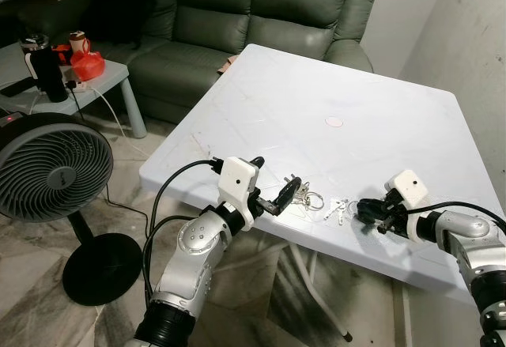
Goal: Hang keys on a hook
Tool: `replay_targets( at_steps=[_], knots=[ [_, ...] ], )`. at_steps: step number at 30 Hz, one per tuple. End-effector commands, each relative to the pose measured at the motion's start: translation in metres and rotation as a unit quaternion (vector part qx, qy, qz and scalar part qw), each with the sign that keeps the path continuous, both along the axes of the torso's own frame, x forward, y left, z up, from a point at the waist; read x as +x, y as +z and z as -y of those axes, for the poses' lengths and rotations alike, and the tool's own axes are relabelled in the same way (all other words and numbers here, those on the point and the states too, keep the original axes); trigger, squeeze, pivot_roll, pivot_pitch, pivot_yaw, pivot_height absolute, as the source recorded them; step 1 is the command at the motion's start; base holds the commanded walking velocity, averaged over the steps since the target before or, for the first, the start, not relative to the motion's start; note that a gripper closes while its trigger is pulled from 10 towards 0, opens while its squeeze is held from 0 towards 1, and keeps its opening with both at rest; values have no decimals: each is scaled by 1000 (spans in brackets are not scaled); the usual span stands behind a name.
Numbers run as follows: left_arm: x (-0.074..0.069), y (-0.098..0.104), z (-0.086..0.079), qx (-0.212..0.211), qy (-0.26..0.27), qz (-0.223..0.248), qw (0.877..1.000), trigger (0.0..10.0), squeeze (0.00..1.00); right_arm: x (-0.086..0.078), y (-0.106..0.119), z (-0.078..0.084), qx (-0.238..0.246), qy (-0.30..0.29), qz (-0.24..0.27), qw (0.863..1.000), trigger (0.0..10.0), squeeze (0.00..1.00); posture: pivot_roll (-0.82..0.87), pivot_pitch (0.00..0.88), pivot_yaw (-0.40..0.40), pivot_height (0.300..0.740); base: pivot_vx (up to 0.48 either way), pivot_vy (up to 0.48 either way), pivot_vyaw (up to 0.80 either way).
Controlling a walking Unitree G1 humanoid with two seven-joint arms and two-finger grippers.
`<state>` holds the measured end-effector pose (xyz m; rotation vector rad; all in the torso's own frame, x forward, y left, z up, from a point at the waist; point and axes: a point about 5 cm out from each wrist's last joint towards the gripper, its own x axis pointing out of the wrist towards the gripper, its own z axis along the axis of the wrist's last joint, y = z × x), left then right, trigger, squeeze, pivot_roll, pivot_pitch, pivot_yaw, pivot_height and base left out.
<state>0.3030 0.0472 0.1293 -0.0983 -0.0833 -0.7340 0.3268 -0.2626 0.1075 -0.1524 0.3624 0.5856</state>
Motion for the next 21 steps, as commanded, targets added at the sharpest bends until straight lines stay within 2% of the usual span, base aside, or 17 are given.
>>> replay_targets(
  at_steps=[1, 2, 3, 5, 6, 8, 10, 11, 12, 15, 16, 21],
  knots=[
    [4, 10, 2, -5, 4, 17, 1000, 10000, 0, 10, 20, -1, 41, -29, 48, 998, 0, 0, 28, 0, -91, 740, 0, 0, 0],
    [6, 11, 1, -9, 9, 16, 1000, 10000, 0, 14, 25, -1, 70, -51, 62, 994, 0, 0, 30, 0, -92, 740, 0, 0, 0],
    [6, 11, 1, -9, 9, 16, 1000, 10000, 0, 14, 25, -1, 70, -51, 62, 994, 0, 0, 30, 0, -92, 740, 0, 0, 0],
    [8, 11, -1, -11, 16, 14, 1000, 10000, 0, 18, 32, -3, 113, -75, 82, 987, 0, 0, 30, 0, -92, 740, 0, 0, 0],
    [8, 11, -1, -11, 16, 14, 1000, 10000, 0, 18, 32, -3, 113, -75, 82, 987, 0, 0, 30, 0, -92, 740, 0, 0, 0],
    [10, 12, -4, -12, 24, 15, 1000, 10000, 0, 20, 38, -8, 181, -109, 105, 972, 0, 0, 31, 0, -92, 740, 0, 0, 0],
    [12, 13, -6, -14, 29, 15, 999, 10000, 0, 21, 40, -12, 213, -118, 113, 963, 0, 0, 32, 0, -89, 740, 0, 0, 0],
    [15, 15, -8, -19, 38, 14, 999, 10000, 0, 21, 43, -14, 248, -139, 125, 951, 0, 0, 32, 0, -89, 740, 0, 0, 0],
    [15, 15, -8, -19, 38, 14, 999, 10000, 0, 21, 43, -14, 248, -139, 125, 951, 0, 0, 32, 0, -89, 740, 0, 0, 0],
    [20, 19, -13, -25, 52, 15, 998, 10000, 0, 20, 49, -20, 278, -159, 148, 936, 0, 0, 30, 0, -83, 740, 0, 0, 0],
    [20, 19, -13, -25, 52, 15, 998, 10000, 0, 20, 49, -20, 278, -159, 148, 936, 0, 0, 30, 0, -83, 740, 0, 0, 0],
    [29, 29, -21, -42, 74, 20, 996, 10000, 0, 15, 58, -33, 304, -207, 179, 913, 0, 0, 29, 0, -80, 740, 0, 0, 0]
  ],
)
